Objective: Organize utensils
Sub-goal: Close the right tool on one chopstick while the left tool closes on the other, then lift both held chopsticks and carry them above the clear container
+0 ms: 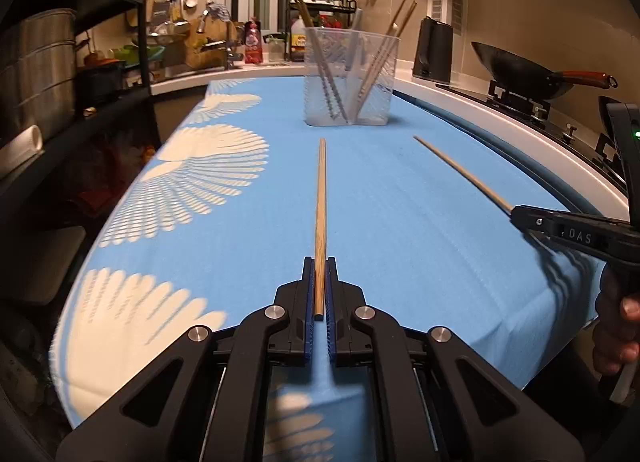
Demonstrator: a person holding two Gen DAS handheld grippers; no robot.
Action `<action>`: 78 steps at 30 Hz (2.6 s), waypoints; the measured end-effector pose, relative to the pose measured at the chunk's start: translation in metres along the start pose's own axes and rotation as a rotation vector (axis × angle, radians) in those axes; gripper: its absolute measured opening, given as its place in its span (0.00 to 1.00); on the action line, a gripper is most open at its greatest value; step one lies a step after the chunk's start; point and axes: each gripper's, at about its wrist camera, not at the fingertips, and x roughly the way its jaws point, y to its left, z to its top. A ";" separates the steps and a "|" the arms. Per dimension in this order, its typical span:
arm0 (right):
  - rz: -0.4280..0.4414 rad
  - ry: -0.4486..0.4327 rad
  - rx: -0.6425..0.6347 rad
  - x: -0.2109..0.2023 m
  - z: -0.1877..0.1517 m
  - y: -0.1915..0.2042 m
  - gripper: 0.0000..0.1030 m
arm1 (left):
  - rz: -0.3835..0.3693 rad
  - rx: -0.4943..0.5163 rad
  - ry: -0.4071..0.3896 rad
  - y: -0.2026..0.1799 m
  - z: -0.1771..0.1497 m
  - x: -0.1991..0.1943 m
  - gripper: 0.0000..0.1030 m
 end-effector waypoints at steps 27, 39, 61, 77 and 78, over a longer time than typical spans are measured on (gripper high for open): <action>-0.060 -0.137 -0.031 -0.008 -0.022 0.006 0.16 | 0.021 -0.052 -0.045 0.001 -0.003 0.015 0.07; -0.070 -0.155 -0.034 -0.007 -0.023 0.007 0.13 | 0.036 -0.041 -0.093 -0.003 -0.006 0.018 0.07; -0.097 -0.269 -0.104 -0.052 0.003 0.019 0.06 | 0.049 0.020 -0.207 -0.003 0.015 -0.028 0.06; -0.035 -0.373 -0.136 -0.131 0.065 0.040 0.06 | 0.010 0.040 -0.324 0.007 0.081 -0.085 0.06; -0.035 -0.365 -0.141 -0.133 0.071 0.042 0.06 | 0.004 0.036 -0.318 0.009 0.087 -0.086 0.06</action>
